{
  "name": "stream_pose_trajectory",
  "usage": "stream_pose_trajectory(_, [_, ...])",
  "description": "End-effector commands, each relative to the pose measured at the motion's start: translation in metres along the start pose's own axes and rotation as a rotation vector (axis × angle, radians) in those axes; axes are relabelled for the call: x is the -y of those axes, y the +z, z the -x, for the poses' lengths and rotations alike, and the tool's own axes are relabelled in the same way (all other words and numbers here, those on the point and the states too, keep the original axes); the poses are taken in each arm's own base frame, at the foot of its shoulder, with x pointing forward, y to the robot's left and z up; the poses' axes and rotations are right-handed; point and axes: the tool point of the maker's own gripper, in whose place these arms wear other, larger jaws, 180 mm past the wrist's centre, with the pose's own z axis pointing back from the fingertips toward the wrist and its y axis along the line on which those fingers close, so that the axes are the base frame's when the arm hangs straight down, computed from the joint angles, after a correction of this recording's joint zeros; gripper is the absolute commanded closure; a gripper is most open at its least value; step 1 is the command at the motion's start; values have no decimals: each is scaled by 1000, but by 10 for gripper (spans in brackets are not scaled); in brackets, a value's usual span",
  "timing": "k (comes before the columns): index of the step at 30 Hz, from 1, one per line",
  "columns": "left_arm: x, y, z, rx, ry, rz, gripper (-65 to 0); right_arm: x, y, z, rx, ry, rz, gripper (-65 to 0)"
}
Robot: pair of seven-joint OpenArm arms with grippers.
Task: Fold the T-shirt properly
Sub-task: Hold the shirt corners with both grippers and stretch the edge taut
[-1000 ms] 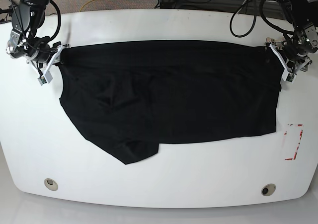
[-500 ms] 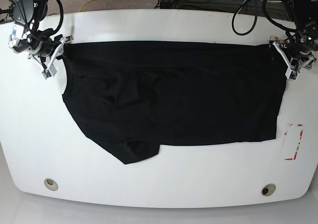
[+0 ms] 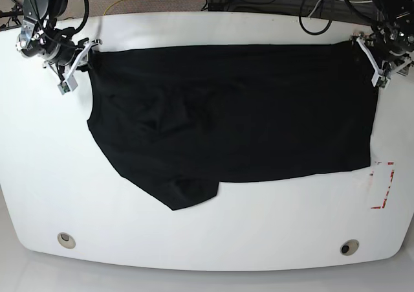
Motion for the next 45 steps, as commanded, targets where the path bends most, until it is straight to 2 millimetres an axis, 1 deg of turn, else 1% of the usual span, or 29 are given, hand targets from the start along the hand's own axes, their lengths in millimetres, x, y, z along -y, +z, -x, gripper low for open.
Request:
stream_pose_trajectory(1, [-9,9,18,-118,-49,-50,-525,8,5,24,-102,17,31,-152])
stream_pose_trajectory(5, [-11,21,23,-153,-74,-75,-525,11,14,36,-135,35,43,-152])
stream_pose_trajectory(9, [-15,33,16,-128,-94,-110,-526,12,22,33,-126,58,62,-152])
stream_pose_trajectory(12, [-17,38,14,-144,-103,-126,-528,21,33,28,-100,52,100,-152])
stream_pose_trajectory(14, [-20,41,4,-130,-101,-136,-529,24,38,24,-87,55,116,-152])
stream_pose_trajectory(16, [-18,43,-6,-97,-89,-123,-529,23,41,18,-69,65,121,-152])
stream_pose_trajectory(20, [-18,46,-28,-30,-73,-105,-529,20,49,0,-34,120,142,-160])
stream_pose_trajectory(24, [-29,56,-35,4,-53,-147,-529,17,53,-7,-18,146,148,-162])
stream_pose_trajectory(31, [-38,60,-45,31,-41,-171,-529,13,50,-10,-8,148,136,-163])
stream_pose_trajectory(32, [-38,60,-45,31,-41,-171,-528,12,50,-11,-6,147,135,-171])
stream_pose_trajectory(34, [-38,60,-45,31,-41,-171,-528,13,50,-17,7,150,139,-220])
stream_pose_trajectory(36, [-38,60,-45,31,-41,-171,-528,17,52,-15,-6,147,151,-281])
stream_pose_trajectory(38, [-38,60,-45,31,-41,-171,-528,17,52,-11,-20,145,152,-322])
stream_pose_trajectory(40, [-39,60,-45,31,-40,-172,-528,20,56,-2,-38,135,157,-328])
stream_pose_trajectory(42, [-38,60,-45,31,-39,-171,-528,26,62,3,-41,117,179,-331])
stream_pose_trajectory(45, [-37,59,-45,32,-37,-168,-528,35,70,4,-33,97,208,-331])
